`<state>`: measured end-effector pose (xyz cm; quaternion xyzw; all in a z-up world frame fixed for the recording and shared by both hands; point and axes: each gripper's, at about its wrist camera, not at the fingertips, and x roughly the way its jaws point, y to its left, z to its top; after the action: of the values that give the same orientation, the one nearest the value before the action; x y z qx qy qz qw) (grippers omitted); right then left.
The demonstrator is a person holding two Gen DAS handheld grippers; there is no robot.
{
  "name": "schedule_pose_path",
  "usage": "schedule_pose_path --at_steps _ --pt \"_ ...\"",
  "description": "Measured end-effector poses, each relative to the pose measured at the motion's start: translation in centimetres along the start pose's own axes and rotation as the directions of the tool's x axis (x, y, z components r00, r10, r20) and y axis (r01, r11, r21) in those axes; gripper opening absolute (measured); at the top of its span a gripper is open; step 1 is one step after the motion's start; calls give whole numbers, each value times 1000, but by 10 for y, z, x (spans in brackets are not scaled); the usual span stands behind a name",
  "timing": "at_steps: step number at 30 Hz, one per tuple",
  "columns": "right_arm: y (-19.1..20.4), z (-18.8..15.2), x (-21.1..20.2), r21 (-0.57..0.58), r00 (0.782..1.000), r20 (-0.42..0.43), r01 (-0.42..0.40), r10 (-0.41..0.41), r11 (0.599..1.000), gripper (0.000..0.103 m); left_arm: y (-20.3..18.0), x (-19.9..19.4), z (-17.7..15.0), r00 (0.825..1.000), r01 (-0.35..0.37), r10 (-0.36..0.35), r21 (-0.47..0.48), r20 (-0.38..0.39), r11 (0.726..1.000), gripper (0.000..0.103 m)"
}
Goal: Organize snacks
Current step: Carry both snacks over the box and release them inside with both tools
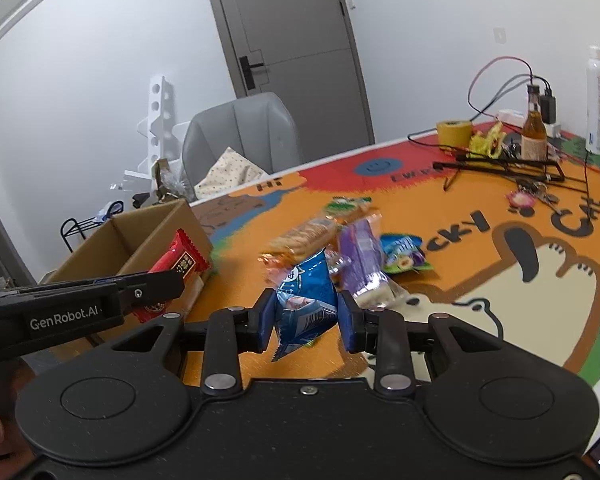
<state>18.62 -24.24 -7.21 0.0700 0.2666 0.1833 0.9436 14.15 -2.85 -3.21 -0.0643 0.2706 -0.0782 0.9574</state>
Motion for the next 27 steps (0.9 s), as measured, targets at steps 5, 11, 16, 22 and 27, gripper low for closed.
schedule_pose_path --at_steps 5,11,16,22,27 --pt "12 7 -4 -26 1000 19 -17 18 1000 31 5 -14 7 999 -7 7 -6 31 1000 15" --pt "29 14 -4 -60 999 38 -37 39 997 31 17 -27 15 998 -21 22 -19 56 1000 15" --pt "43 18 -1 -80 997 46 -53 57 995 31 34 -38 19 996 -42 44 -40 75 998 15" --pt "59 24 4 -93 993 60 -98 103 991 31 56 -44 22 993 -82 87 -71 81 994 15" --pt "73 29 8 -102 989 59 -129 135 986 31 79 -48 24 989 -109 118 -101 84 989 15"
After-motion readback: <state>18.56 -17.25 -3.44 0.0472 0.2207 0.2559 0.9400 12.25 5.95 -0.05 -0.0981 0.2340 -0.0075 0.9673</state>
